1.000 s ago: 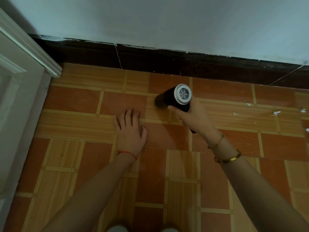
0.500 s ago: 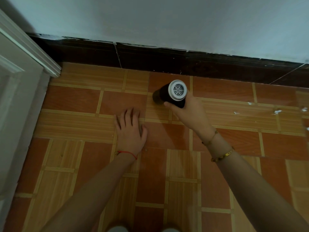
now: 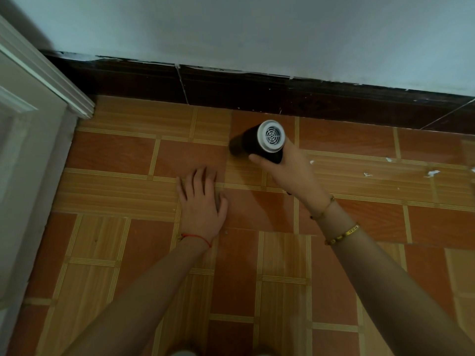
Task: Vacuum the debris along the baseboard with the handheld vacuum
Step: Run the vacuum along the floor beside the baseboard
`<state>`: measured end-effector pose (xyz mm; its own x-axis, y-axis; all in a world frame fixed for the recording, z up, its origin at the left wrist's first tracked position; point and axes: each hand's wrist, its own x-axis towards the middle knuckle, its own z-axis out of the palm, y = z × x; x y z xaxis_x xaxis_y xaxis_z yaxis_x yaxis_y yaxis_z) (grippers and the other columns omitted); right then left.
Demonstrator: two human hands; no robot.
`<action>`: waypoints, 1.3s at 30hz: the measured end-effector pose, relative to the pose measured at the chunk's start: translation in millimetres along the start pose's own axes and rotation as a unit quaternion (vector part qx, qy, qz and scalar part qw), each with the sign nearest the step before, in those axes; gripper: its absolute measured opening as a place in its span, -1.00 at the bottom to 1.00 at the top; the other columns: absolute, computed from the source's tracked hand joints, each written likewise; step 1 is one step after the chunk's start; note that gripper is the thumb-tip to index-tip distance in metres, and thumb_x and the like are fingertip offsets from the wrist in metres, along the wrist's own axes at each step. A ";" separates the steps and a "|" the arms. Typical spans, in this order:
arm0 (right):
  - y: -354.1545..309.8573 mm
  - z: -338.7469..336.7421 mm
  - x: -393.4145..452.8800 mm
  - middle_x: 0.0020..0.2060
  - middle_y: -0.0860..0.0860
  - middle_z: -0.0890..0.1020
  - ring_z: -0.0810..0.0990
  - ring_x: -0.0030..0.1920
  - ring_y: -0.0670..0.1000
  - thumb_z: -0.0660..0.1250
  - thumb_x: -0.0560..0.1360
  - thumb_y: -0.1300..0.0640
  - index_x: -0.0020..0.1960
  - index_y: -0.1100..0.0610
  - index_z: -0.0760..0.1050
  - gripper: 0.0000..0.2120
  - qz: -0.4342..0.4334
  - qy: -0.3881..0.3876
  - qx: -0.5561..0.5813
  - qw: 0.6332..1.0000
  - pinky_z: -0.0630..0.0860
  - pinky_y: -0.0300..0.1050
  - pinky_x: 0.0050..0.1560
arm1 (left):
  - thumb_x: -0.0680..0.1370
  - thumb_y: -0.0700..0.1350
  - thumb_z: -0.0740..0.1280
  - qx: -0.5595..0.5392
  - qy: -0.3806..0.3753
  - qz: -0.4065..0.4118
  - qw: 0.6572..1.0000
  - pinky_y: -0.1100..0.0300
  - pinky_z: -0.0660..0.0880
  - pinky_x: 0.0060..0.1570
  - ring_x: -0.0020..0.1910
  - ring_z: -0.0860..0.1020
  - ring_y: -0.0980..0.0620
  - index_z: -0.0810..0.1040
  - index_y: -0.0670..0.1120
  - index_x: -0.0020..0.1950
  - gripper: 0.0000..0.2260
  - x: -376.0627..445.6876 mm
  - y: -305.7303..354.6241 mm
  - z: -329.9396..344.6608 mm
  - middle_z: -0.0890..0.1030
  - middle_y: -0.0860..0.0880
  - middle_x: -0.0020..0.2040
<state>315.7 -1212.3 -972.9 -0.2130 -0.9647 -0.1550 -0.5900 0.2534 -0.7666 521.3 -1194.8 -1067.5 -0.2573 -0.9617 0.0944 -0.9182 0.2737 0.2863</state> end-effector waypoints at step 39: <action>-3.5 -10.2 -111.0 0.19 -0.08 0.61 0.57 0.16 -0.09 0.41 0.46 -0.13 0.40 0.00 0.37 -0.43 0.010 -0.146 -0.054 0.988 0.52 -0.16 0.16 | 0.59 0.00 0.20 0.006 -0.031 0.003 1.000 -0.32 0.14 0.47 0.45 0.30 -0.24 0.38 -0.16 0.43 -0.55 -1.6 -1.1 -2.8 0.39 -0.21 0.45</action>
<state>333.5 -1105.4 -946.6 -0.0009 -0.9349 -0.3548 -0.6708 0.2637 -0.6931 523.6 -1193.6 -1065.4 -0.2803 -0.9592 0.0370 -0.9203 0.2795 0.2737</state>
